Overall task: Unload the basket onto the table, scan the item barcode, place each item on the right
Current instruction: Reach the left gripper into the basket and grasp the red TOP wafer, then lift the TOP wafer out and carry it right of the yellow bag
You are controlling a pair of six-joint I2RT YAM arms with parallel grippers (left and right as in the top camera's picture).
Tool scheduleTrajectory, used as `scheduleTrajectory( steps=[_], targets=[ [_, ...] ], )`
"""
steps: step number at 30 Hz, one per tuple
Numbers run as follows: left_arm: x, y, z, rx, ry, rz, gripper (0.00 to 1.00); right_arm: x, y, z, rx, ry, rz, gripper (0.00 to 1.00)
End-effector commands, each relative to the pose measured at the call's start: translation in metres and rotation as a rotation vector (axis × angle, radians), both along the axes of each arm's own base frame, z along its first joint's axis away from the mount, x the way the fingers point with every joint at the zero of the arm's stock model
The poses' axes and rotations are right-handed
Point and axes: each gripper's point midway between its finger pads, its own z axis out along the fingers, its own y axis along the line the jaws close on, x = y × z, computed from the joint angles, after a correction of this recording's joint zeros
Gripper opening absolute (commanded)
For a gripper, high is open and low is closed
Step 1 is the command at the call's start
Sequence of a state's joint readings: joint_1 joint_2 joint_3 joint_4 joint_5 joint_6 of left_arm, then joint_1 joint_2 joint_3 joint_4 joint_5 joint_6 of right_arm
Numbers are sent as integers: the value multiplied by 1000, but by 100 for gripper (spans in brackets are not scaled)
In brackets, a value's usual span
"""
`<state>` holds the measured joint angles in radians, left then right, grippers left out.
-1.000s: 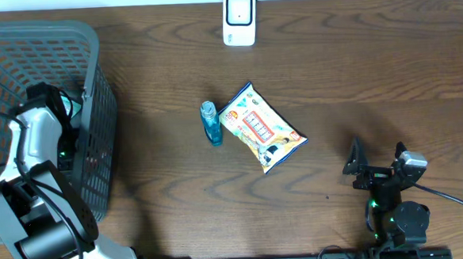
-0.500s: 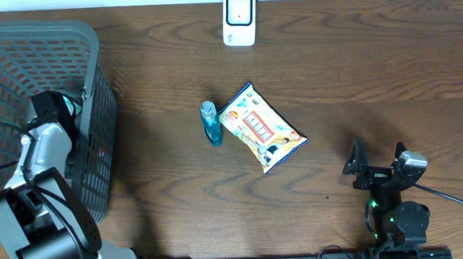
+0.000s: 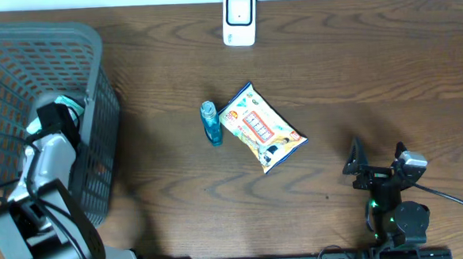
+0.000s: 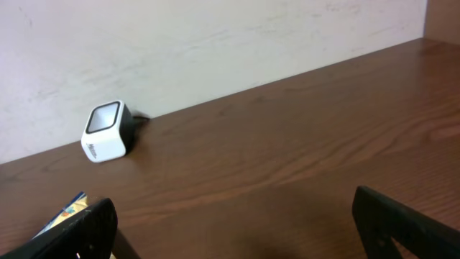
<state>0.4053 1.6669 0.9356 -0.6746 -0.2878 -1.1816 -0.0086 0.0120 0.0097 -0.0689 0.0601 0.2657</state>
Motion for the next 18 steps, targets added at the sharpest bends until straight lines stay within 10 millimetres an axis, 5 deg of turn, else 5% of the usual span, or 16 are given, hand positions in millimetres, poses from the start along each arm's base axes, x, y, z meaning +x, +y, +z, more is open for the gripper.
scheduleTrajectory(
  steps=[1, 11, 18],
  targets=[
    [-14, -18, 4, -70, -1, -63, 7, 0, 2, -1, -13, -1, 8, 99],
    [-3, -7, 126, 163, -395, -106, 7, 0, 2, -1, -13, -1, 8, 99],
    [5, -26, 215, 270, -759, -239, 7, 0, 2, -1, -13, -1, 8, 99]
  ],
)
